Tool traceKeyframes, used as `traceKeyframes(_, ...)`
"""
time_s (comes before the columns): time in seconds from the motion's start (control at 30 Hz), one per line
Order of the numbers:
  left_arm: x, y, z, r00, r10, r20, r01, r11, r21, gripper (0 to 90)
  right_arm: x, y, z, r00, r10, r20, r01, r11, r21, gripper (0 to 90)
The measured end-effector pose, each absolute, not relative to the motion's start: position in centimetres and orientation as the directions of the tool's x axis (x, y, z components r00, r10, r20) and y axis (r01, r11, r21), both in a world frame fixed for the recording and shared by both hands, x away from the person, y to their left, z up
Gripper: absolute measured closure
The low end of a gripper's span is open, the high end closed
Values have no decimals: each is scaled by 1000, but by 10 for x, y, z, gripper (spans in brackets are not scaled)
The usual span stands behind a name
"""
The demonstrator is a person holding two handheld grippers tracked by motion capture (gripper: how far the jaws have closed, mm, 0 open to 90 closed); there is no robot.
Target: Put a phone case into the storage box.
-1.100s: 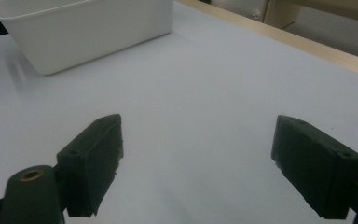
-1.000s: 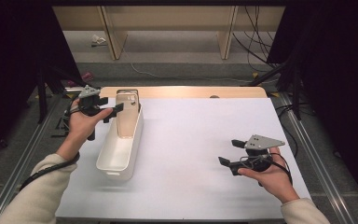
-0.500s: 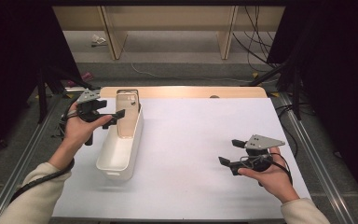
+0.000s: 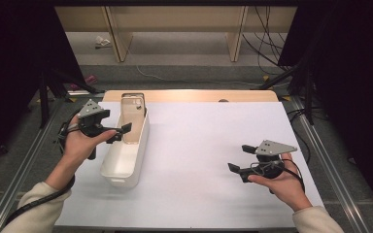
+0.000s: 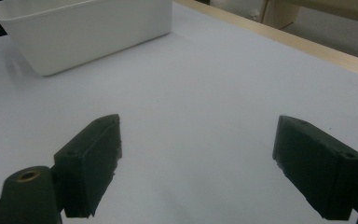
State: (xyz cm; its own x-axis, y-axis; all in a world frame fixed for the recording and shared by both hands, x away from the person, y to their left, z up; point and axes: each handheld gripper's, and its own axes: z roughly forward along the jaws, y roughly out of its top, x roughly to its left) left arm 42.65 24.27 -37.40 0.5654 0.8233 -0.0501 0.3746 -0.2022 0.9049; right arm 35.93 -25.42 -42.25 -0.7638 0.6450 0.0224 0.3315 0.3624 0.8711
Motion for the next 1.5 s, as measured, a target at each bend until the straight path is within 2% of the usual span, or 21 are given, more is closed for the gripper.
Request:
traceKeyframes(0.93,382,225,-392,654,756,-10,297,-245,923,0,358,-253,-421,-767,641,17,324,364,873,161)
traceKeyframes(1.5,363,221,-400,680,733,-4,293,-268,918,0,358,-253,-421,-769,639,16,322,366,873,161)
